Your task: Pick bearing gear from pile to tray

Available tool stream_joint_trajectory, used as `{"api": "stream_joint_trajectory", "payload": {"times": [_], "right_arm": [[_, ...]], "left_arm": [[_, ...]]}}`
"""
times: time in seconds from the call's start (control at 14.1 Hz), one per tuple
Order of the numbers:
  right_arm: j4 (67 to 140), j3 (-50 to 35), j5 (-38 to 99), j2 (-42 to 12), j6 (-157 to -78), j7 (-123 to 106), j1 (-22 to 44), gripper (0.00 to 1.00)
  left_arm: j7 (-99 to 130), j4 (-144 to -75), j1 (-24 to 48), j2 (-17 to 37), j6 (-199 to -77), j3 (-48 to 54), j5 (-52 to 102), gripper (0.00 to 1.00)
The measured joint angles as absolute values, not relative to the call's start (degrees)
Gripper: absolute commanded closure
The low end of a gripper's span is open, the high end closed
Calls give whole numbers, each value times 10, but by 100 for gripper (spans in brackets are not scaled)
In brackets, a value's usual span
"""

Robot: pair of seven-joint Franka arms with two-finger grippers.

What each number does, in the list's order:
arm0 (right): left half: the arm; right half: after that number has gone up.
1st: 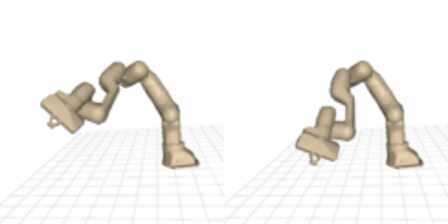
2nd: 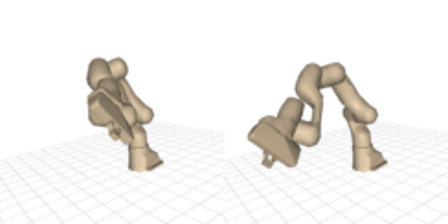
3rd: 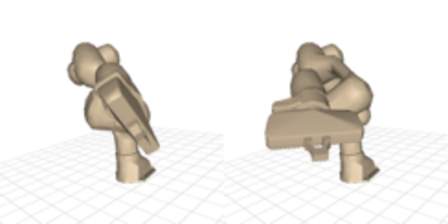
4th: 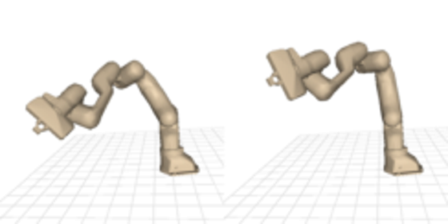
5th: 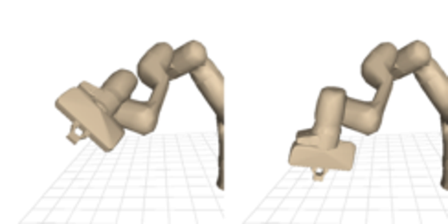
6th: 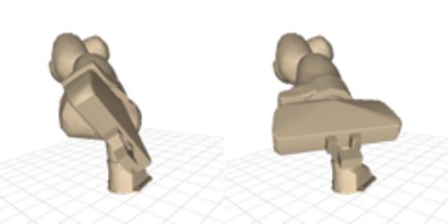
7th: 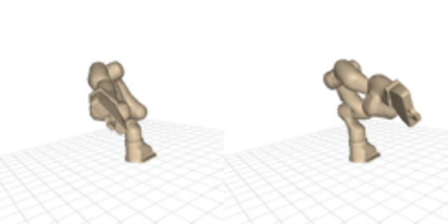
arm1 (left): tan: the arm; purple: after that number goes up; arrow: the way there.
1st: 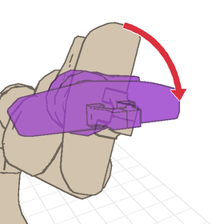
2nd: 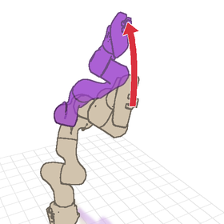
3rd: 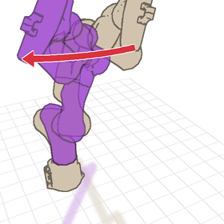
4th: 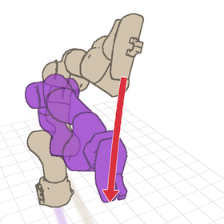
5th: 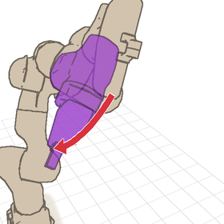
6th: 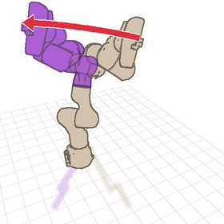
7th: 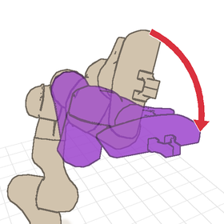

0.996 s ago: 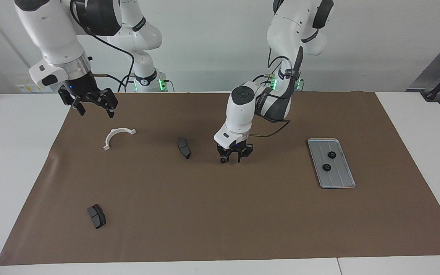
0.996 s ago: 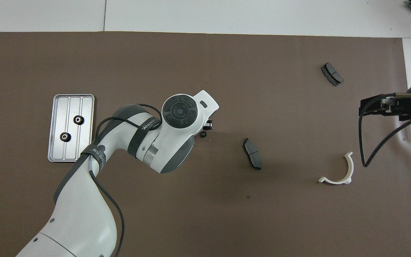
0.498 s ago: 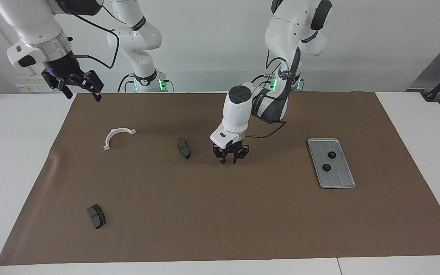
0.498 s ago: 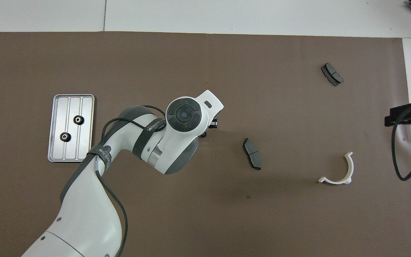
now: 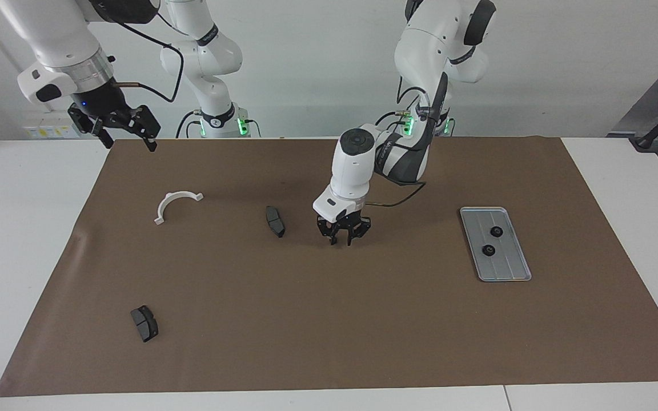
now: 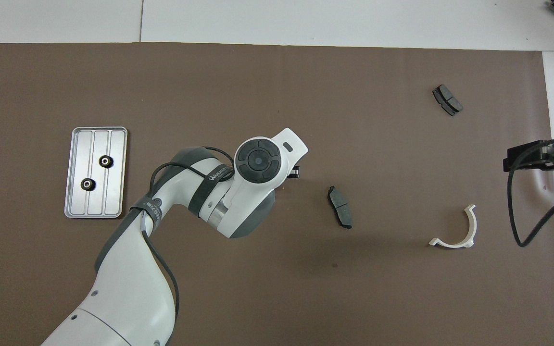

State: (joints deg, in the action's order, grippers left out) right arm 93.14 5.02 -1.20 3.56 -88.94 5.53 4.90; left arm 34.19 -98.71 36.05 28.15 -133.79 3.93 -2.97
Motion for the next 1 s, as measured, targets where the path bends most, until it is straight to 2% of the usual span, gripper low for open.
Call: {"api": "stream_joint_trajectory", "payload": {"times": [0.57,1.0], "right_arm": [[934,50,-12,35,-889,55,49,0],[937,50,-12,35,-890,55,49,0]], "left_arm": [[345,-989,369,296,-1340,38,-30,54],[345,-988,370,295,-1338,36,-30,66]]}}
